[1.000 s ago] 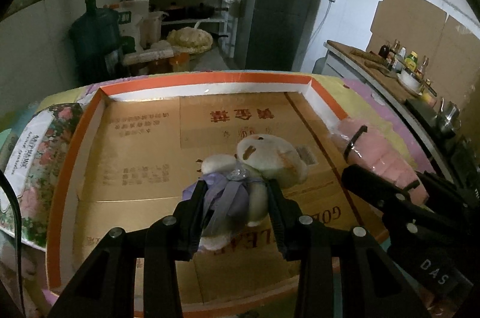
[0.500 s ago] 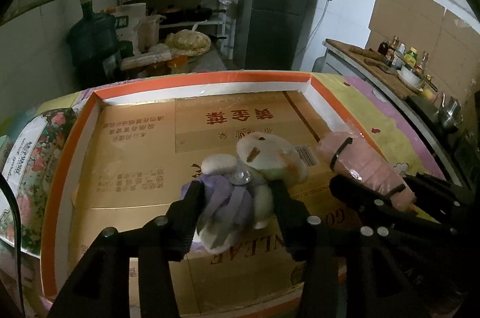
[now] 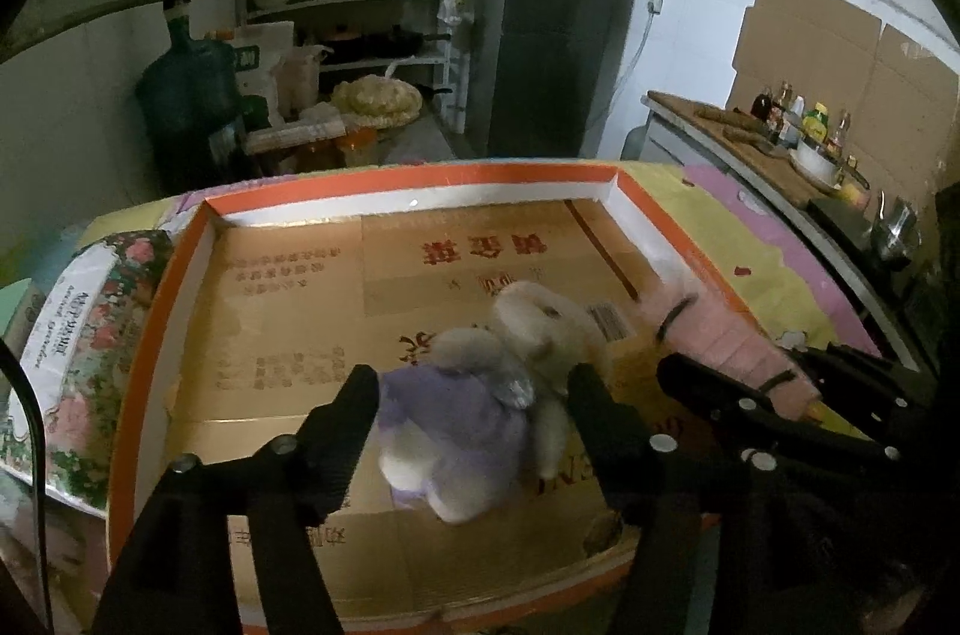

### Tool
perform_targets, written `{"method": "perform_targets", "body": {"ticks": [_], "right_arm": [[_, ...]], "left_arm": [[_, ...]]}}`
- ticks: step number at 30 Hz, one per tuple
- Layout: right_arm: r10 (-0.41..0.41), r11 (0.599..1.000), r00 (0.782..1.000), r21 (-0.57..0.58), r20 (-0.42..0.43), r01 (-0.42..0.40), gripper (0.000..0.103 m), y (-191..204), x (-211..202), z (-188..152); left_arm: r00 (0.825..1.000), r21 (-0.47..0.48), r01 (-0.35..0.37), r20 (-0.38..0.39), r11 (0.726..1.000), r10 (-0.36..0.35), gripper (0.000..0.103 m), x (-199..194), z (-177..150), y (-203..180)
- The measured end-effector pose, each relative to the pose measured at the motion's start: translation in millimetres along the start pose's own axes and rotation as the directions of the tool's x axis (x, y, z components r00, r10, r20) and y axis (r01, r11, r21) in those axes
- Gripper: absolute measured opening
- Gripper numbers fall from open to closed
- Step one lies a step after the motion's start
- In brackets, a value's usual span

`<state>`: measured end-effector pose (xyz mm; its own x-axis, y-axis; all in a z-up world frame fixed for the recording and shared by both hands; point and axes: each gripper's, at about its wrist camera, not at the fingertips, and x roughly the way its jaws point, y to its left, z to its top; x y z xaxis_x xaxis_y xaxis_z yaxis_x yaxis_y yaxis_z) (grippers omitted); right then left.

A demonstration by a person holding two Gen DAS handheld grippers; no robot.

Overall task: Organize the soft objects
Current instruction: 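Lower both items into the tray and open both grippers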

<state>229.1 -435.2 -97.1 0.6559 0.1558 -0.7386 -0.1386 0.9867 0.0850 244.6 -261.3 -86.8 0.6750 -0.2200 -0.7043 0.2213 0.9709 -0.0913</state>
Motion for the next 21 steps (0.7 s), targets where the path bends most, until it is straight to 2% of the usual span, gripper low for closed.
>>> {"method": "perform_targets", "body": {"ticks": [5,8,11,16,21], "right_arm": [[-0.005,1.0,1.0,0.002,0.017,0.005,0.051,-2.1,-5.0,0.7],[-0.002,1.0,1.0,0.005,0.028,0.002,0.054,-1.9,-8.4,1.1],[-0.001,1.0,0.999,0.004,0.038,0.001,0.057,-1.0,-12.5,1.3],[-0.008,1.0,0.997,0.011,0.074,0.007,0.061,3.9,-26.4,1.6],[-0.052,0.998,0.991,0.034,0.123,0.048,0.064,13.4,-44.8,-0.2]], "left_arm": [[0.999,-0.017,0.013,0.032,1.0,-0.012,0.076,-10.0,2.8,5.5],[0.998,-0.011,0.016,0.054,1.0,-0.015,0.078,-16.9,4.7,5.5],[0.997,-0.005,0.024,0.074,1.0,-0.023,0.086,-24.2,6.1,5.3],[0.992,0.03,-0.001,0.125,1.0,-0.003,0.086,-42.4,7.7,6.0],[0.987,0.059,-0.027,0.163,0.998,0.017,0.086,-60.5,6.2,7.0]]}}
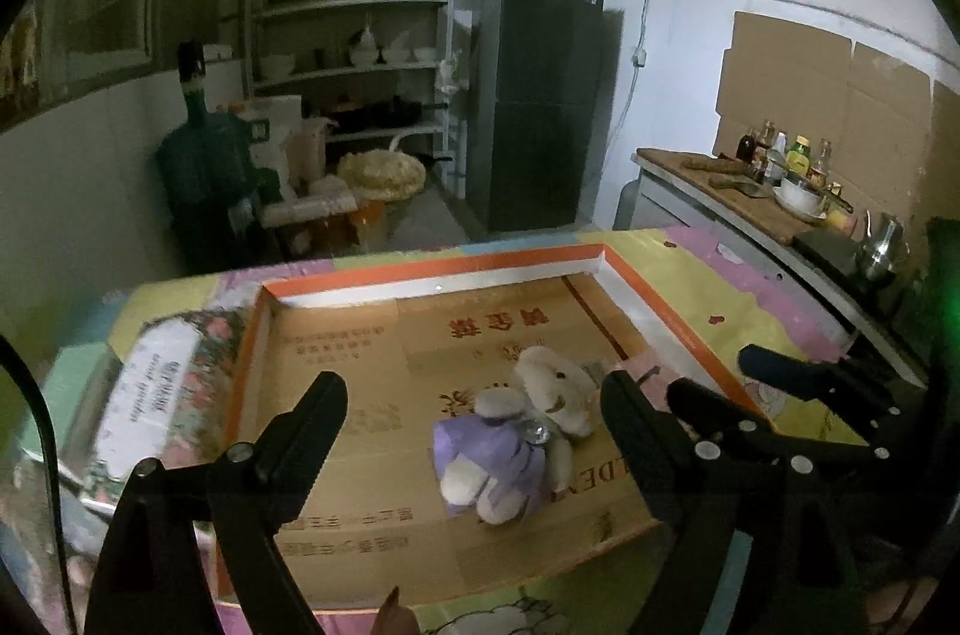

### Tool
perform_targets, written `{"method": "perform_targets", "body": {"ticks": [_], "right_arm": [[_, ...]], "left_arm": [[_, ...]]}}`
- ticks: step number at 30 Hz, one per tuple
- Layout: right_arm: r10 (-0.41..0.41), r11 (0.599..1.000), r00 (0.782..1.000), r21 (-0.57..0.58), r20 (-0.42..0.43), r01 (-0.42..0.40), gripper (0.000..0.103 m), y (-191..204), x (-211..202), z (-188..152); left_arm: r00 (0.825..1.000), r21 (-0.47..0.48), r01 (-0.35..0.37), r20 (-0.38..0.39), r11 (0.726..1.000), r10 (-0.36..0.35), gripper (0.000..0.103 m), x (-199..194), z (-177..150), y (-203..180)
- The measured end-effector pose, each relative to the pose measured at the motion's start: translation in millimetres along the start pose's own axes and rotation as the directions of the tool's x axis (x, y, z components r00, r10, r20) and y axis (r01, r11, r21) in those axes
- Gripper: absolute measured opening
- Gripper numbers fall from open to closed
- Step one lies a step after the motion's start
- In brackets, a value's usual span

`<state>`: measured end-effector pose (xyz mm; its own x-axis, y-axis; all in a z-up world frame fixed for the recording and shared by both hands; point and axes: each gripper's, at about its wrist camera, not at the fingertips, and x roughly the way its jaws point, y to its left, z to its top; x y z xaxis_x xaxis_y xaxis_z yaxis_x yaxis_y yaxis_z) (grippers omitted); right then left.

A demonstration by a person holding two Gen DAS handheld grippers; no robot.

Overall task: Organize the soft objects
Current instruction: 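Lower both items into the tray and open both grippers, then move both grippers back toward the pile of soft items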

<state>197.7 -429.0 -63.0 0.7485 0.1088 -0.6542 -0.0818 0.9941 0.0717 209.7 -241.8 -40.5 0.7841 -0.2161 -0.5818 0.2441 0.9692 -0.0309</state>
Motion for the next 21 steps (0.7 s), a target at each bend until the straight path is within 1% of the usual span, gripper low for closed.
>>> {"method": "perform_targets", "body": {"ticks": [2,5,9,12,14,16,21], "right_arm": [[-0.013,1.0,1.0,0.014,0.017,0.013,0.064,2.7,-7.7,-1.0],[-0.057,0.998,0.997,0.019,0.044,0.056,0.065,9.0,-19.9,-3.0],[-0.079,0.997,0.995,0.027,0.061,0.078,0.065,17.9,-32.0,-5.7],[-0.087,0.996,0.994,0.032,0.071,0.085,0.065,24.2,-39.7,-7.9],[-0.09,0.996,0.993,0.035,0.077,0.087,0.065,28.3,-44.6,-9.0],[-0.087,0.996,0.993,0.037,0.083,0.084,0.065,32.2,-50.6,-10.5],[-0.087,0.996,0.991,0.039,0.1,0.083,0.065,46.0,-64.2,-14.5]], "left_arm": [[1.0,0.006,-0.005,0.008,1.0,0.005,0.086,-6.4,-0.4,2.2],[1.0,0.003,0.0,0.009,1.0,0.0,0.086,-16.8,-1.9,7.1],[0.999,0.013,-0.038,0.025,0.999,0.038,0.086,-31.2,-6.2,13.7],[0.997,0.002,-0.052,0.05,0.999,0.052,0.086,-44.8,-9.6,21.5],[0.997,-0.01,-0.046,0.054,0.999,0.047,0.086,-50.6,-11.2,27.1],[0.999,-0.027,-0.031,0.042,0.999,0.032,0.086,-55.5,-12.5,33.9],[0.999,-0.045,-0.018,0.026,0.999,0.02,0.083,-65.3,-15.8,45.7]]}}
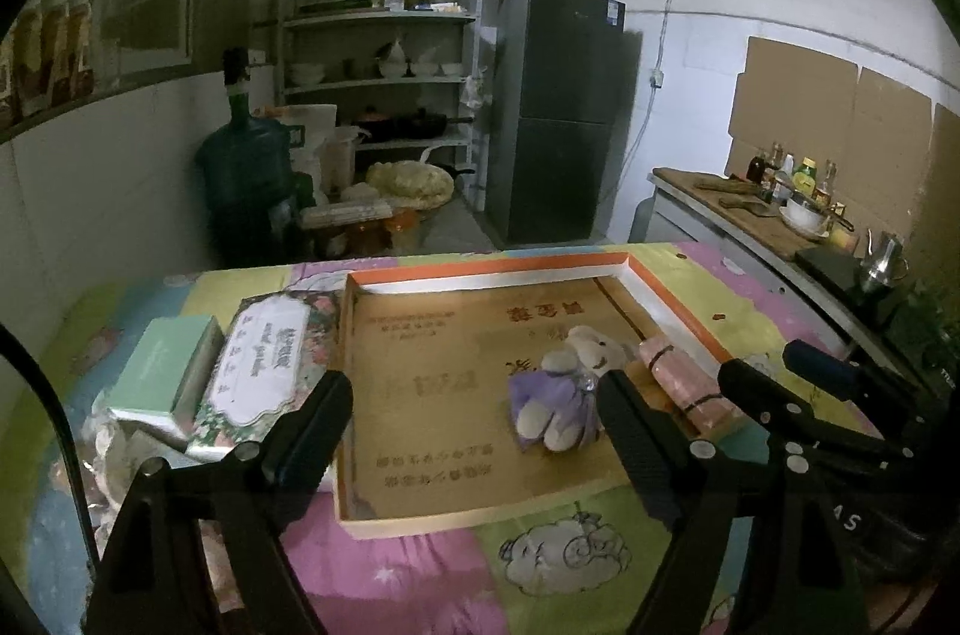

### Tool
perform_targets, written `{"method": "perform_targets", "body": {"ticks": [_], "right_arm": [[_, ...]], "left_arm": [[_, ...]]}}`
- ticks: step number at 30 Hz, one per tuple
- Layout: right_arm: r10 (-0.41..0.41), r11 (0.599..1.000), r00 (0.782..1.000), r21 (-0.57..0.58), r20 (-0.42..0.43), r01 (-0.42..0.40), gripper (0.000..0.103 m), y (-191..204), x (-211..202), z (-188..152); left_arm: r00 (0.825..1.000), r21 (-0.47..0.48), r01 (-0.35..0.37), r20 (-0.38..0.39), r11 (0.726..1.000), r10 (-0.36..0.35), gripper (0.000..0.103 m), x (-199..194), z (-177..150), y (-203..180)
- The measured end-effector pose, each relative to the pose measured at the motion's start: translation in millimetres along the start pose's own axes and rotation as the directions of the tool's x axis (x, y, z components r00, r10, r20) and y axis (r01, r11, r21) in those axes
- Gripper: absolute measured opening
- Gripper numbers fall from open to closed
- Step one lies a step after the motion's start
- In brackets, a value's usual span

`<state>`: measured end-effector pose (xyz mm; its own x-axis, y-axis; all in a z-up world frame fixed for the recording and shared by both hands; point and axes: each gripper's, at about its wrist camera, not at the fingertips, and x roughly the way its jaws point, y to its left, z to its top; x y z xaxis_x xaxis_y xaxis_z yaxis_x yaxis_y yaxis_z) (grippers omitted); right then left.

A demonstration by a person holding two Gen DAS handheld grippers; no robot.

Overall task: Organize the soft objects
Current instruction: 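Move both grippers back toward the pile of soft items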

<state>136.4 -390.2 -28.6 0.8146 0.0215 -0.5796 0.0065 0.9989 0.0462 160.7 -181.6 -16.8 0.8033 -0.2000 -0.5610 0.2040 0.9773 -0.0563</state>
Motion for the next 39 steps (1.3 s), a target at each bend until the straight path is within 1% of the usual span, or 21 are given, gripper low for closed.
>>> {"method": "perform_targets", "body": {"ticks": [4,10,20,39], "right_arm": [[0.007,1.0,1.0,0.001,0.012,-0.007,0.065,12.3,-11.4,-2.3],[0.016,1.0,1.0,-0.011,0.025,-0.016,0.065,32.3,-26.7,-4.5],[0.055,0.998,0.998,-0.022,0.044,-0.054,0.066,73.7,-43.9,-9.6],[0.115,0.99,0.993,-0.084,0.029,-0.113,0.066,152.8,-41.4,-10.0]], "left_arm": [[1.0,-0.013,0.006,0.003,1.0,-0.006,0.079,-9.6,-2.6,7.9],[0.999,-0.015,-0.034,0.036,0.999,0.035,0.079,-30.1,-6.1,24.5],[0.996,-0.041,-0.074,0.049,0.996,0.076,0.078,-53.1,-17.0,60.4],[0.991,-0.099,-0.112,0.061,0.989,0.118,0.078,-75.0,-27.8,131.5]]}}
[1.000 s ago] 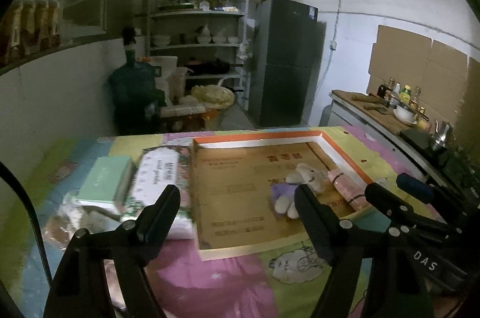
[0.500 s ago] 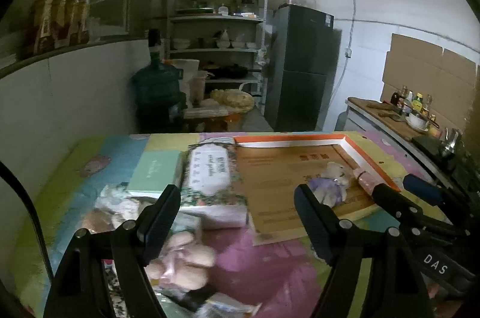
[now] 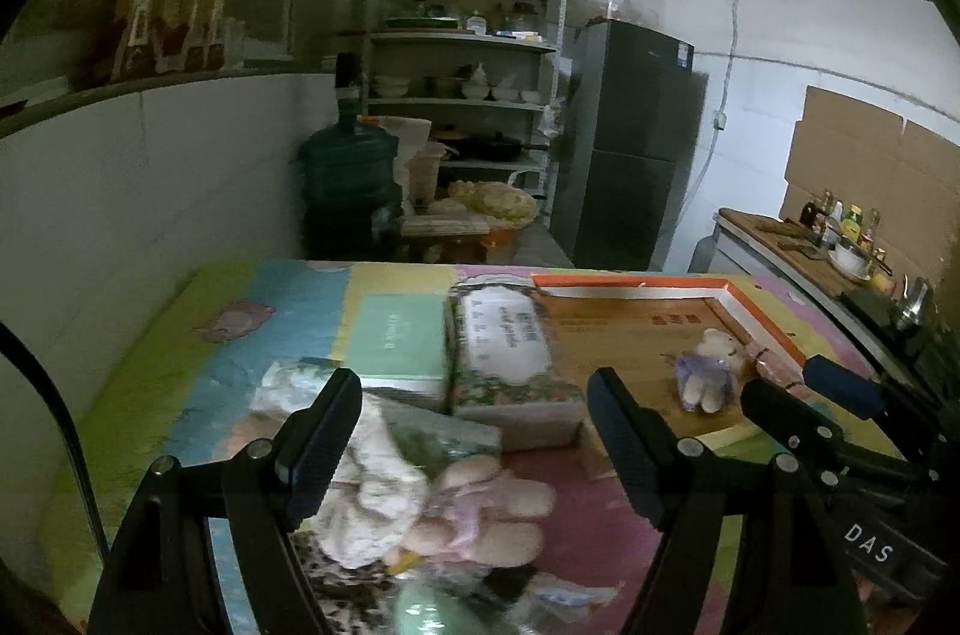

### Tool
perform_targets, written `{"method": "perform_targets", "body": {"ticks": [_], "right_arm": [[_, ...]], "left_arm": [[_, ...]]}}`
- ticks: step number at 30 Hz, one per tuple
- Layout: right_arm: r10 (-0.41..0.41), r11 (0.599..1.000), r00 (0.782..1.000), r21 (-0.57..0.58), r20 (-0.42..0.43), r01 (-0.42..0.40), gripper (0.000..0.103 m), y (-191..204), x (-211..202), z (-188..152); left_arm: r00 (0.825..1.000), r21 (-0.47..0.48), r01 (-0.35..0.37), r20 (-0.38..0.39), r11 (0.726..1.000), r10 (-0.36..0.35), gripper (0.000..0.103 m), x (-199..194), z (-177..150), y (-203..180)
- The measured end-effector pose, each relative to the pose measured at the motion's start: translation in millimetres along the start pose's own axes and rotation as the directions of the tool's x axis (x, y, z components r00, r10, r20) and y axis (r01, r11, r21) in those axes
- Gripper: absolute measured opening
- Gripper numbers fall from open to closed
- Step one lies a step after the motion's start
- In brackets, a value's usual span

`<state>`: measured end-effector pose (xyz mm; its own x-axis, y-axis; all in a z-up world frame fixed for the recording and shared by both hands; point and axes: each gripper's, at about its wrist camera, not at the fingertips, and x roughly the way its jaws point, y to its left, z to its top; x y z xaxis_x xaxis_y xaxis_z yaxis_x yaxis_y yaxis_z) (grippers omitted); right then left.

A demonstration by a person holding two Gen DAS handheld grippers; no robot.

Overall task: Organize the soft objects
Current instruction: 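Move both grippers back toward the pile of soft items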

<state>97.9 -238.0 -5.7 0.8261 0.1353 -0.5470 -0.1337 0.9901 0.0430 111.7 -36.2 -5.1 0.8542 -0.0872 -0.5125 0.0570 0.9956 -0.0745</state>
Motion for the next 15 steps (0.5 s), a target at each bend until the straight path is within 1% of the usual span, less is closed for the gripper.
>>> {"method": "perform_targets", "body": {"ticks": [3,5,8,15], "right_arm": [[0.012,1.0,1.0,-0.01,-0.003,-0.012,0.066,12.1,2.5,-0.1],[0.02,1.0,1.0,-0.017,-0.006,-0.02,0.071,20.1,4.8,-0.4],[0.034,0.999,0.999,-0.028,-0.015,-0.035,0.071,31.6,9.2,-2.3],[0.073,0.996,0.996,-0.054,-0.043,-0.076,0.071,59.8,21.7,-5.4]], "left_arm": [[1.0,-0.011,-0.011,0.002,1.0,0.011,0.078,-1.7,0.3,13.8],[1.0,-0.015,-0.015,0.005,1.0,0.016,0.078,-3.7,-0.8,24.2],[0.999,-0.025,-0.034,0.014,0.999,0.035,0.078,-6.9,-2.1,44.0],[0.998,-0.081,-0.063,0.002,0.995,0.064,0.078,-6.5,-8.5,91.0]]}}
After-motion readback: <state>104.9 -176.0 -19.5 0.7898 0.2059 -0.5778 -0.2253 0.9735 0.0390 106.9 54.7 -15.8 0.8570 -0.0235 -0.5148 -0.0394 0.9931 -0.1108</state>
